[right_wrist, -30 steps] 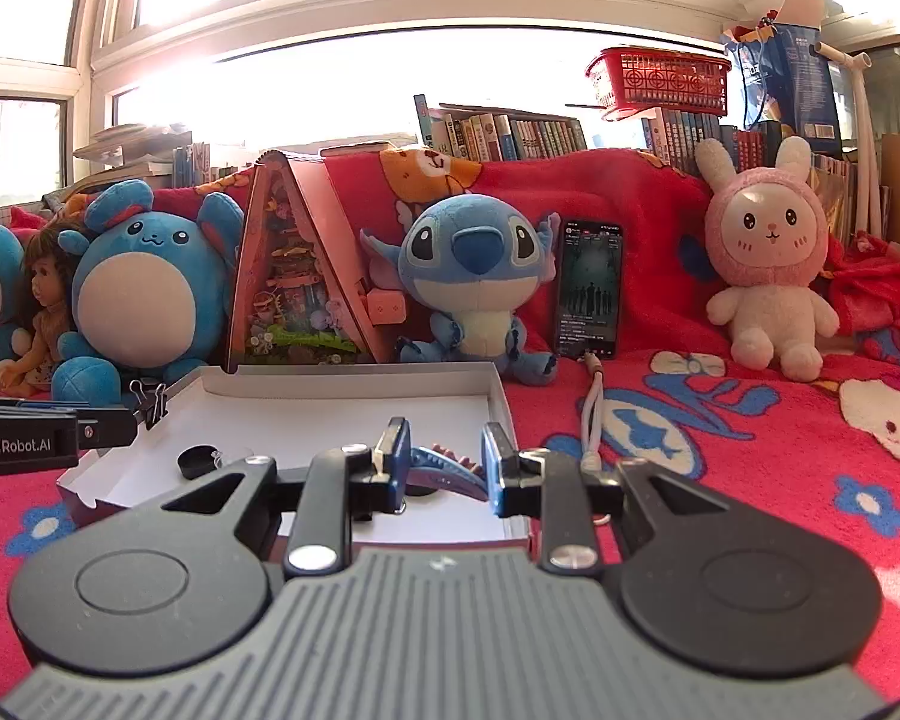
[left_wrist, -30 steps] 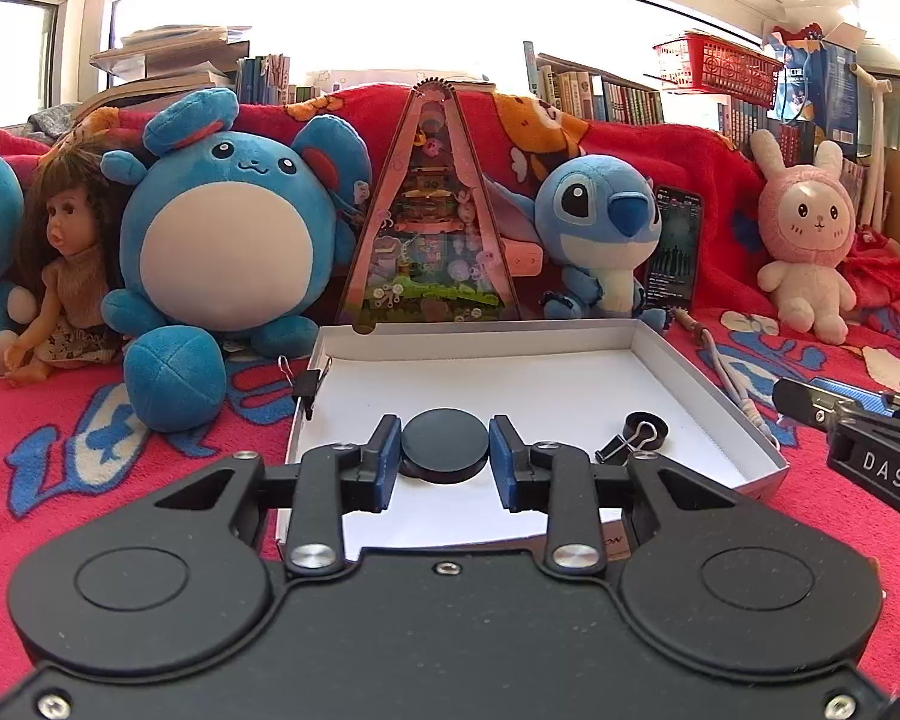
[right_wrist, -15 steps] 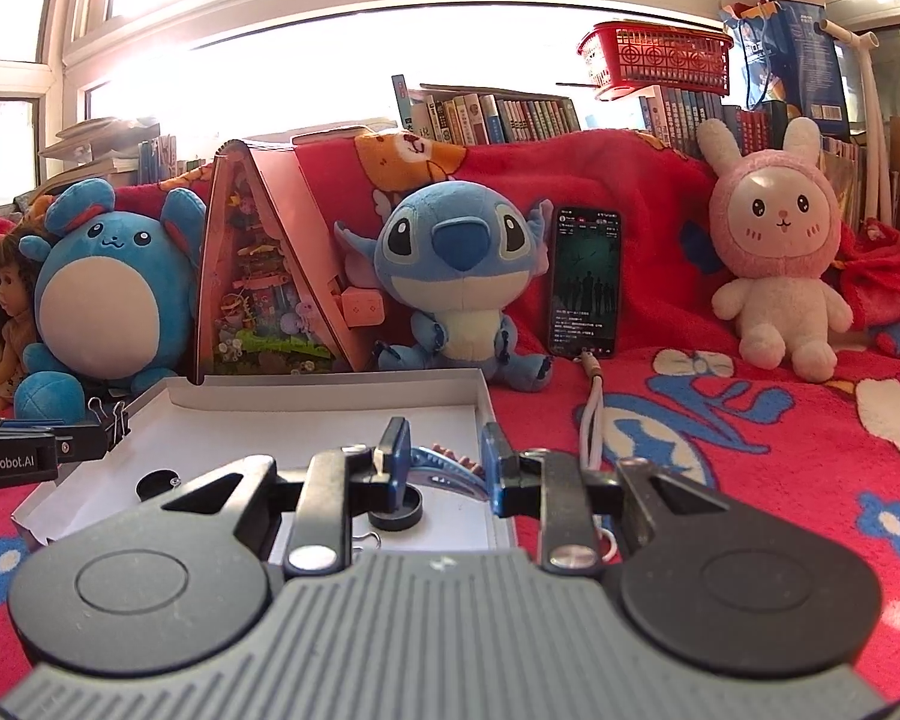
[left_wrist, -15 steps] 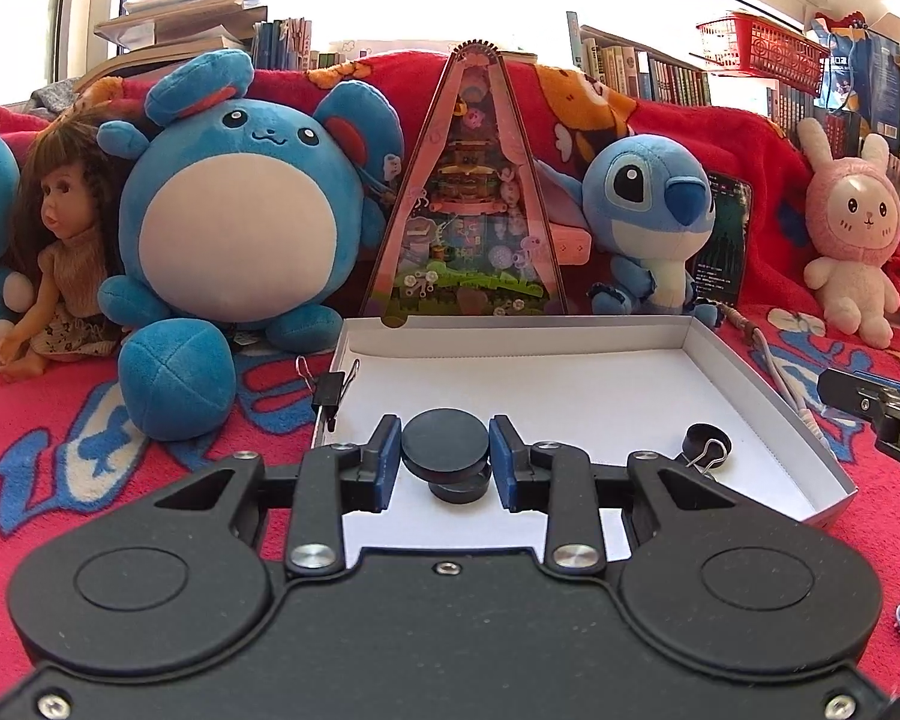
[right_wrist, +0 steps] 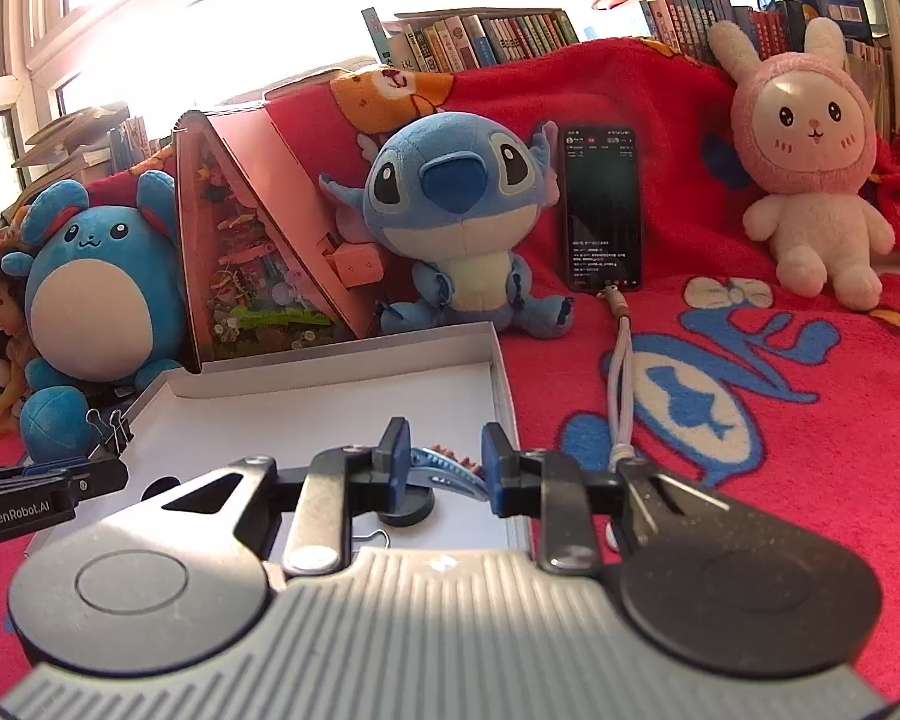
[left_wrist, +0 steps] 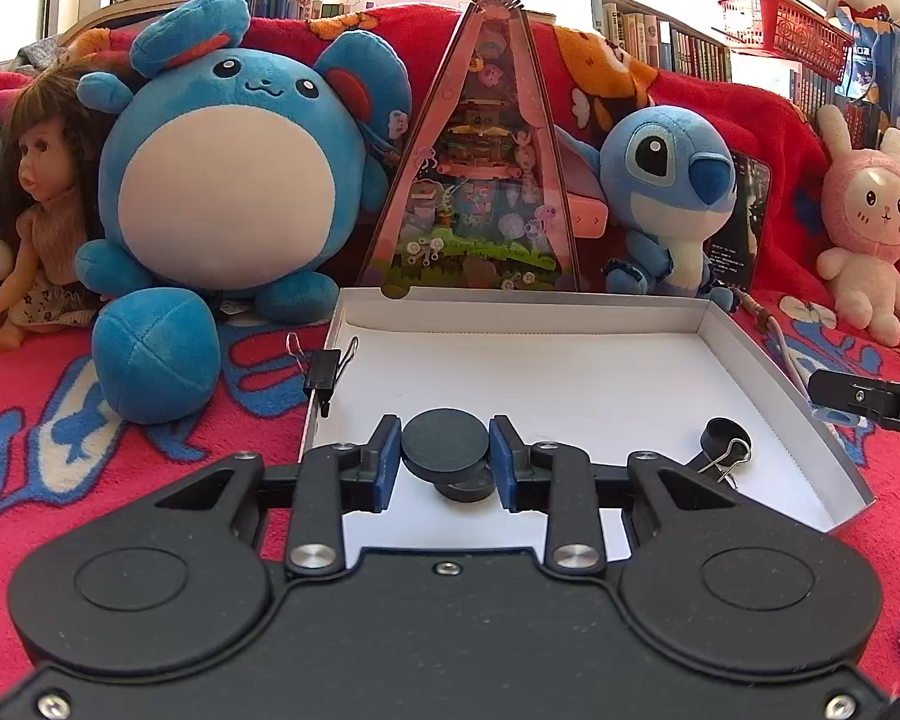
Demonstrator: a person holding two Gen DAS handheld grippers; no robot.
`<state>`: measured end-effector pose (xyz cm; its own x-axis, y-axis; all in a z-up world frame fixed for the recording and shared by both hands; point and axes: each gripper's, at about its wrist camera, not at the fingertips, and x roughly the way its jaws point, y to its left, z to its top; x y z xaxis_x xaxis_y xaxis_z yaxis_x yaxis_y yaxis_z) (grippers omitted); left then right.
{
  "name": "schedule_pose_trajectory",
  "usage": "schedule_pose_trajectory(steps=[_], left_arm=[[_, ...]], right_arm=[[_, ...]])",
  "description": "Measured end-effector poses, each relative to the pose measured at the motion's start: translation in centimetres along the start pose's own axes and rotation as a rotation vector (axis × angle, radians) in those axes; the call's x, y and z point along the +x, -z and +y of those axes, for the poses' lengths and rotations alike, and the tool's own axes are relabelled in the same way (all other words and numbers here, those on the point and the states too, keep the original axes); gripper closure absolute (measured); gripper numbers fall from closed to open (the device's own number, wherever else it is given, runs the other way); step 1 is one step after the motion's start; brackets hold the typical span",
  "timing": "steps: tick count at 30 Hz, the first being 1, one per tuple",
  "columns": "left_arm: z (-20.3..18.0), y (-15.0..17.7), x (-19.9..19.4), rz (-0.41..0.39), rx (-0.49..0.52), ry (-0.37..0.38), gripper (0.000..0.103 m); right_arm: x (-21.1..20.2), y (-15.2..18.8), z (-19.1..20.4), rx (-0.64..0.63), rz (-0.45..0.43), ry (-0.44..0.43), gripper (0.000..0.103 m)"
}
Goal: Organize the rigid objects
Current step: 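Lower and open the left gripper in the box while the right gripper releases the hair clip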
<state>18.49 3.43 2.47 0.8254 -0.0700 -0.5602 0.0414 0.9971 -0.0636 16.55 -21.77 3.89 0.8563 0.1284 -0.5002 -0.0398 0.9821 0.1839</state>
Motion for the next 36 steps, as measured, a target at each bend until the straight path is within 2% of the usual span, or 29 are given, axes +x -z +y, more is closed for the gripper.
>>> schedule_pose_trajectory(steps=[6,15,26,36], left_arm=[[-0.5,0.8,-0.2,0.022,0.038,0.013,0.073],[-0.9,1.7,0.5,0.066,0.046,0.016,0.073],[-0.9,1.6,2.2,0.107,-0.001,0.017,0.073],[-0.6,1.2,3.3,0.111,-0.020,0.004,0.073]], right_arm=[[1.0,0.4,0.1,0.019,0.066,-0.035,0.073],[1.8,0.9,0.0,0.045,0.106,-0.054,0.073],[3.6,0.5,-0.1,0.064,0.189,-0.074,0.072],[4.9,0.2,-0.2,0.095,0.219,-0.075,0.072]])
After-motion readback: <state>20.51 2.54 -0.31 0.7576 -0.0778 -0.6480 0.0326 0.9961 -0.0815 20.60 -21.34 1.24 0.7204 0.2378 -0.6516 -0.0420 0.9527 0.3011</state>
